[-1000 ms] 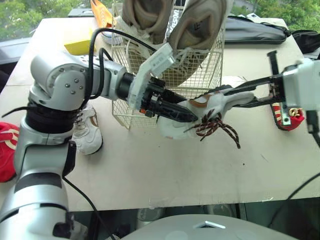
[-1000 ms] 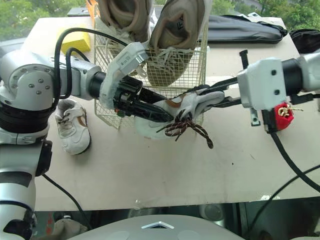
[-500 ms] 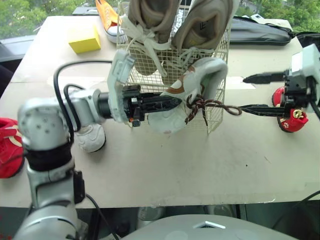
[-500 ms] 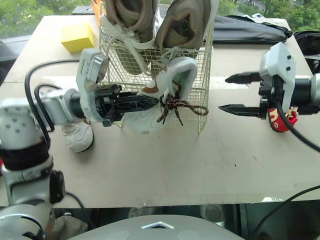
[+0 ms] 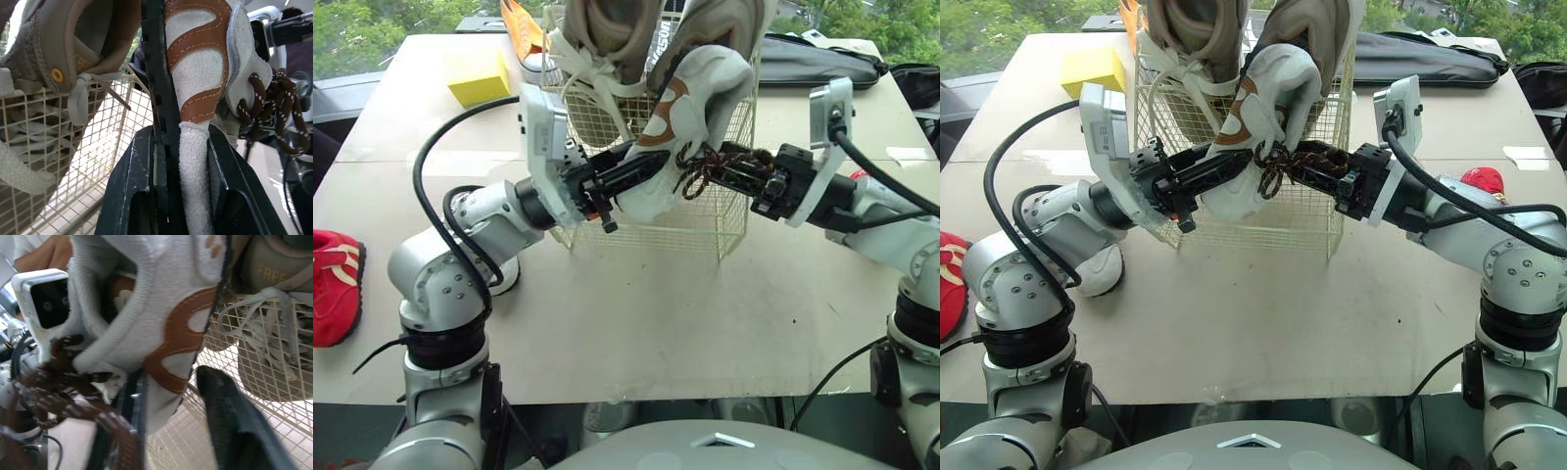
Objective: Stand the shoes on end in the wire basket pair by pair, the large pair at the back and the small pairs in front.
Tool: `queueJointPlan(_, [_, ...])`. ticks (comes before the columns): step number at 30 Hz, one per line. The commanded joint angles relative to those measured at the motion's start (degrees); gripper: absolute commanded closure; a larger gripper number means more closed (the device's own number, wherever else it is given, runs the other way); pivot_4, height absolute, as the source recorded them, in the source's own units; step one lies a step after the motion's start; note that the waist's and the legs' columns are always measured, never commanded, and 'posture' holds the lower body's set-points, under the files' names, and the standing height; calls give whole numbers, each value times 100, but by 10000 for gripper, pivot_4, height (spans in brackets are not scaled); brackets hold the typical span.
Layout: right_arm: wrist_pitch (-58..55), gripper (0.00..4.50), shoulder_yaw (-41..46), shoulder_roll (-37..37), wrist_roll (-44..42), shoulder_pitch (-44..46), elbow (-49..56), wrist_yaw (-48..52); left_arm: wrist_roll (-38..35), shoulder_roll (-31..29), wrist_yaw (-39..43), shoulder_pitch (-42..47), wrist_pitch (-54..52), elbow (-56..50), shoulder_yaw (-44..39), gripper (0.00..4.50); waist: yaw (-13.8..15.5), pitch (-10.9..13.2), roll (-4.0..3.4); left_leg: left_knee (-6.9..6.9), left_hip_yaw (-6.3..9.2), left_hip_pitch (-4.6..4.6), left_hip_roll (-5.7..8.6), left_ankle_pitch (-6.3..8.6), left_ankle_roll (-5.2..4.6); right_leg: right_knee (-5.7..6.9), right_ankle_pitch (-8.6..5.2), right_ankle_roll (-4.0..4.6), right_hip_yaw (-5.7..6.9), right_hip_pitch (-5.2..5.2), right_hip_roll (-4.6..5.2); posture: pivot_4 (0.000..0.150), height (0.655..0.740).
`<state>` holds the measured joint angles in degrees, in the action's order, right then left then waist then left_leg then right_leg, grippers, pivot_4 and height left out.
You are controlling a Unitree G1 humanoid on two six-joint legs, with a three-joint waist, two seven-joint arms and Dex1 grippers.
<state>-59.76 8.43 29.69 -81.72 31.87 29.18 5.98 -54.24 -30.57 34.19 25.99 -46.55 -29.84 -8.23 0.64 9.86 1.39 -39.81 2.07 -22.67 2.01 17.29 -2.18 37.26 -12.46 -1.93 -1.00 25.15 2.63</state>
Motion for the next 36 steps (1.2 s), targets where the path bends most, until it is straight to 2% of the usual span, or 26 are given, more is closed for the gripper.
queueJointPlan(1, [198,45000,-8,49,-317,165,289,-110,-57,41,180,-44,120,-212,224,39354,-3,0,0,0,0,0,-1,0,0,0,0,0,2,0,0,1500,7400])
queueJointPlan(2, [222,45000,-22,66,-313,167,300,-131,-91,25,190,-60,114,-206,203,39354,-7,0,0,0,0,0,-1,0,0,2,0,0,1,0,0,1500,7400])
queueJointPlan(4, [265,45000,-38,102,-242,150,323,-104,-545,60,9,-44,-61,-109,-84,29093,-19,0,0,0,0,1,-4,0,-1,6,0,0,0,0,-4,1500,7400])
queueJointPlan(8, [415,45000,-31,117,-248,100,349,-86,-878,-163,-97,-122,-254,-118,-364,10767,-72,0,0,-5,0,2,-7,0,-1,14,0,-1,1,1,-7,1500,7400])
queueJointPlan(9, [443,45000,-35,123,-252,93,351,-81,-941,-194,-158,-147,-269,-143,-408,4098,-86,0,0,-6,1,2,-7,0,-2,15,0,-1,2,1,-8,1500,7400])
queueJointPlan(10, [484,45000,-27,118,-259,82,341,-84,-1054,-207,-277,-170,-299,-137,-492,991,-101,0,0,-7,1,2,-7,0,-1,15,0,-1,2,1,-8,1500,7400])
queueJointPlan(13, [594,45000,35,144,-225,59,305,-65,-1632,-382,-473,-326,-463,-102,-828,328,-134,0,0,-11,2,2,-7,1,-2,19,0,-1,3,0,-8,1500,7400])
queueJointPlan(16, [677,45000,143,248,-226,96,181,-2,-1827,-729,-342,-601,-488,-178,-1075,328,-160,0,0,-11,0,5,-12,1,-1,21,0,0,0,2,-15,1500,7400])
queueJointPlan(22, [774,45000,64,287,-192,65,117,239,-1760,-768,-446,-763,-331,-400,-917,328,-128,-1,1,-22,-1,5,-10,2,-4,27,0,-1,3,-2,-14,1500,7400])
queueJointPlan(25, [975,45000,370,436,-197,28,171,673,-1686,-1092,5,-1407,-257,-581,-1322,328,-156,0,1,-23,-5,6,-12,4,-6,26,0,0,-3,-1,-16,1500,7400])
queueJointPlan(28, [1331,45000,582,516,139,61,171,1183,-1326,-1266,425,-2149,25,-895,-1503,328,-160,0,-1,-19,-6,5,-18,5,-6,24,-1,0,-10,3,-25,1500,7400])
queueJointPlan(31, [1775,45000,579,555,817,217,88,1612,-900,-1095,981,-2778,634,-1057,-1589,328,-142,0,-3,-18,-9,6,-18,5,-7,20,-1,0,-9,1,-21,1500,7400])
queueJointPlan(36, [2293,45000,256,465,1836,460,-247,2081,-760,-914,1070,-2854,1067,-957,-1531,328,-109,-1,-2,-20,-6,12,-19,5,-7,20,0,1,-9,-8,-17,1500,7400])
